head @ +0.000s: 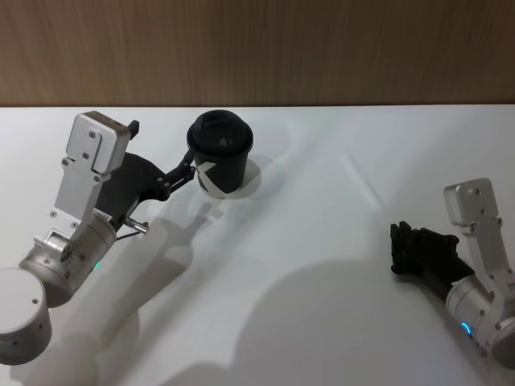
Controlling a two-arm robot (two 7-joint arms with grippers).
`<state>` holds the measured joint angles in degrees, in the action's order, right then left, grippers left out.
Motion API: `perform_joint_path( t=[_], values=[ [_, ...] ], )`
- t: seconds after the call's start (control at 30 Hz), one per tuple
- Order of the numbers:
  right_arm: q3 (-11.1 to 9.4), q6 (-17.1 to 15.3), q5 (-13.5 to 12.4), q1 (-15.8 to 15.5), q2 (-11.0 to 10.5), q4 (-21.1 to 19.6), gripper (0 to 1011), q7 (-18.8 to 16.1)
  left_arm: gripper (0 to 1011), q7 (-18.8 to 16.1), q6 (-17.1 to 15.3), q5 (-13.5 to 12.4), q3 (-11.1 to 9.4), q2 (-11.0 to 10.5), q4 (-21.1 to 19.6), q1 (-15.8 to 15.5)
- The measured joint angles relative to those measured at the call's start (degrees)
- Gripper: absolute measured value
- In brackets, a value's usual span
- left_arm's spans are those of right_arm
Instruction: Pick up the straw with one hand, pass it to the other hand, and insert it into the cup.
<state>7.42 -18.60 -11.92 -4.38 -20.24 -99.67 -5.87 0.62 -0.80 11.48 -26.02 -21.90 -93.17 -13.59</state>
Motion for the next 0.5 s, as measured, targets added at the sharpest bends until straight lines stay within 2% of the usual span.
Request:
perform_joint_path(
  t=[0.07, 0.2, 0.5],
  values=[
    [-0.01, 0.01, 0.01, 0.00, 0.00, 0.00, 55, -0.01, 1003, 0.00, 0.00, 0.00, 0.00, 0.00, 0.00, 0.00],
    [-0.01, 0.02, 0.04, 0.00, 0.00, 0.00, 21, -0.01, 1003, 0.00, 0.00, 0.00, 0.00, 0.00, 0.00, 0.00],
    [-0.05, 0.32, 0.30, 0.05, 0.02, 0.01, 2, -0.02, 1003, 0.00, 0.00, 0.00, 0.00, 0.00, 0.00, 0.00]
  ],
)
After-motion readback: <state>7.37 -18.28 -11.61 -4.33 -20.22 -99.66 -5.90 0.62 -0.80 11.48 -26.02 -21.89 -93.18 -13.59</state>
